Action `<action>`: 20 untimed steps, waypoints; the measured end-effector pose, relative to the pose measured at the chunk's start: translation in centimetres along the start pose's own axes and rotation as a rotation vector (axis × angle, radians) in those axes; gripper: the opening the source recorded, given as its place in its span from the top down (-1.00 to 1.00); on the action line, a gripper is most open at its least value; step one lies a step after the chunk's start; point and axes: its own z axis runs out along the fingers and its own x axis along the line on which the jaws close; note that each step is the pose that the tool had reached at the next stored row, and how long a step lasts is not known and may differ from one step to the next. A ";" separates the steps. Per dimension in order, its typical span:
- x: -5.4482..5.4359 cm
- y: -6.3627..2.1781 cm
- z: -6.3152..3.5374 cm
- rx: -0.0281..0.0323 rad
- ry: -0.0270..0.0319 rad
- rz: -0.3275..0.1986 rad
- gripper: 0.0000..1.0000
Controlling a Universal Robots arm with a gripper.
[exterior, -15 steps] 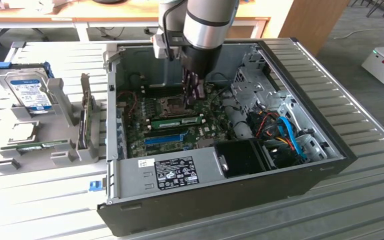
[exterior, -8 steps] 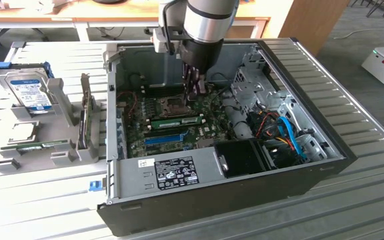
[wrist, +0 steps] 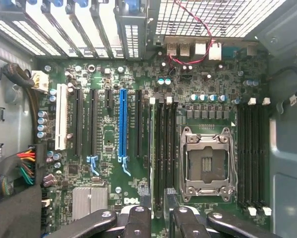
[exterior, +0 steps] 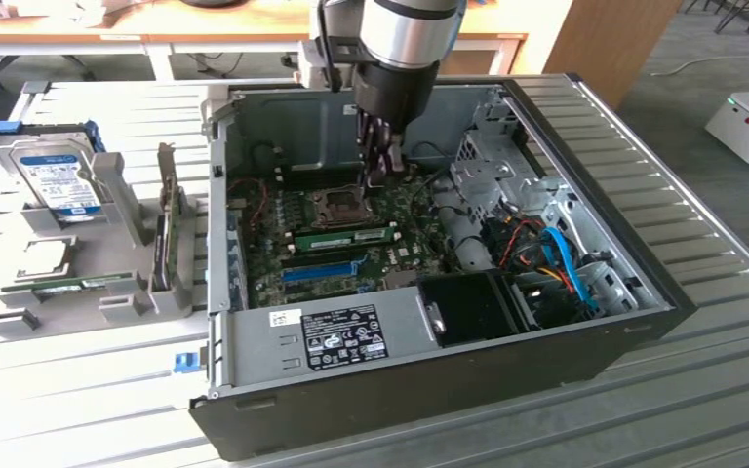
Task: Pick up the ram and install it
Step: 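Insert the ram into the slot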
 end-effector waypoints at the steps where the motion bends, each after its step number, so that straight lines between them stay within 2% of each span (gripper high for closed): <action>1: 0.0 0.01 -0.15 0.0000 0.0001 0.000 0.50; 20: -0.1 0.16 -2.83 0.0000 0.0063 0.000 0.50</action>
